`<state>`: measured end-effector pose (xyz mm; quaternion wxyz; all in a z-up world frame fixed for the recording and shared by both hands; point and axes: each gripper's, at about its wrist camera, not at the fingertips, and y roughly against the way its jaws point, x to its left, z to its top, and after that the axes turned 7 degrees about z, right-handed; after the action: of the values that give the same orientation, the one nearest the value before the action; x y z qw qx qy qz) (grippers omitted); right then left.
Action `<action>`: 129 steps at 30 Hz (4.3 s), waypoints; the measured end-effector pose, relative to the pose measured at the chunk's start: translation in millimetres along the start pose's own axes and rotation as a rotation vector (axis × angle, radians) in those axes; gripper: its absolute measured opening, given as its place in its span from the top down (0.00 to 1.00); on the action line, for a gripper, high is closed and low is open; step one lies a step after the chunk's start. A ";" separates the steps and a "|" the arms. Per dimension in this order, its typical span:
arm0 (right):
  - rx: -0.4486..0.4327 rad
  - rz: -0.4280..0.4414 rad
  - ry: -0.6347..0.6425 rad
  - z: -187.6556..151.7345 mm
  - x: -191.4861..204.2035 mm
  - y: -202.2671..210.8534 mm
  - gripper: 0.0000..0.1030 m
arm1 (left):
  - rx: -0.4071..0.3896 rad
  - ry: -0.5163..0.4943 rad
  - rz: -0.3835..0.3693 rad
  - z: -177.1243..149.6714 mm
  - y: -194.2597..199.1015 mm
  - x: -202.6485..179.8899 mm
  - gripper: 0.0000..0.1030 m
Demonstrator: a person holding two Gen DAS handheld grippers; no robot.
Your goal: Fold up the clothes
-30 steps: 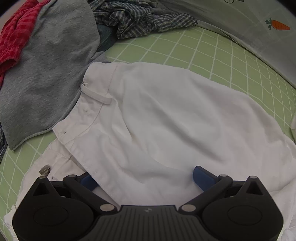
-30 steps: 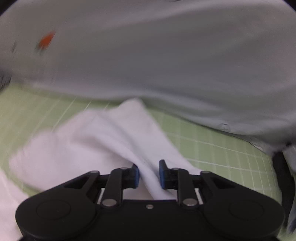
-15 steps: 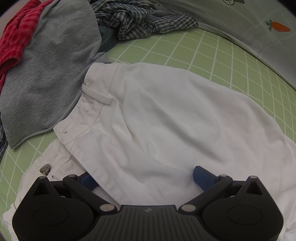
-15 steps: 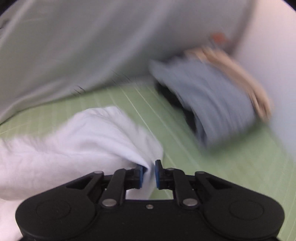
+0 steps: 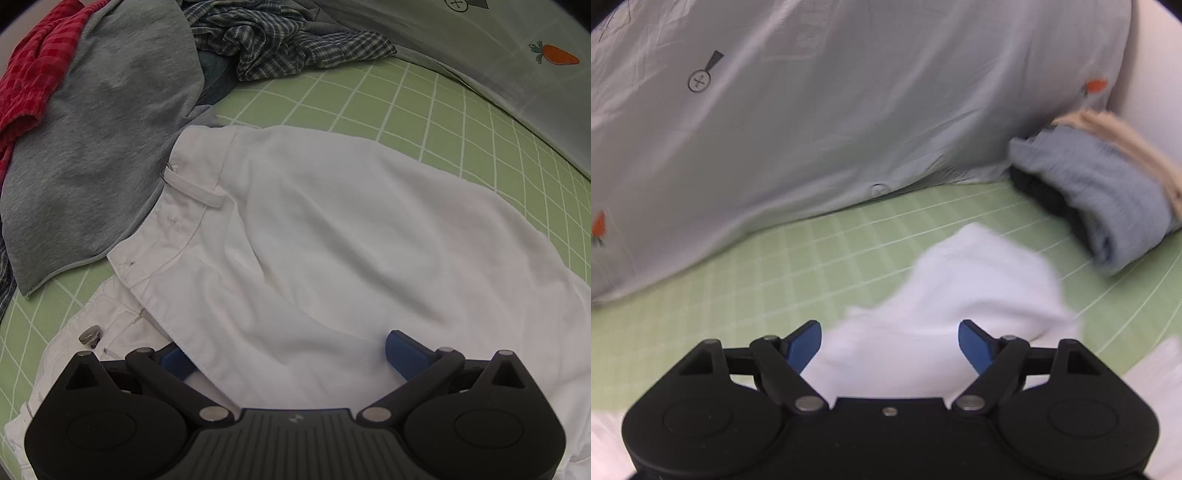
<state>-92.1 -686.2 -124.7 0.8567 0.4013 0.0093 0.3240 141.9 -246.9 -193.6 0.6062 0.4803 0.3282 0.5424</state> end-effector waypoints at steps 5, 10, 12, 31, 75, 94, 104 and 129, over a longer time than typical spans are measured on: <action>0.052 -0.057 -0.083 -9.3 4.4 -13.9 0.05 | -0.010 0.011 0.004 -2.0 0.3 -1.4 0.00; 0.058 -0.068 -0.131 -16.7 -14.0 -18.4 0.04 | -0.017 0.020 0.009 -2.2 0.3 -3.0 0.00; 0.076 -0.063 -0.147 -20.2 -19.7 -20.7 0.04 | -0.019 0.031 0.016 -1.5 0.0 -4.0 0.00; -0.028 0.272 -0.121 53.2 -15.3 -35.4 0.77 | -0.037 0.059 0.029 -1.7 -1.2 -5.1 0.00; 0.101 -0.111 -0.388 -29.8 -106.4 1.0 0.69 | -0.059 0.074 0.032 -4.2 2.9 -5.6 0.00; 0.093 -0.279 -0.341 -63.7 -149.9 63.7 0.94 | 0.038 0.051 0.015 9.1 0.9 0.1 0.00; -0.027 -0.233 0.040 -20.5 -65.3 45.8 0.15 | 0.014 0.183 -0.116 47.8 12.9 6.6 0.00; 0.163 0.133 0.213 -22.6 28.3 -64.7 0.12 | -0.091 0.195 -0.008 69.1 49.8 17.1 0.00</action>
<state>-40.6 -685.2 -178.0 0.7920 0.4328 0.0999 0.4189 191.7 -248.3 -122.4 0.5948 0.3960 0.3624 0.5985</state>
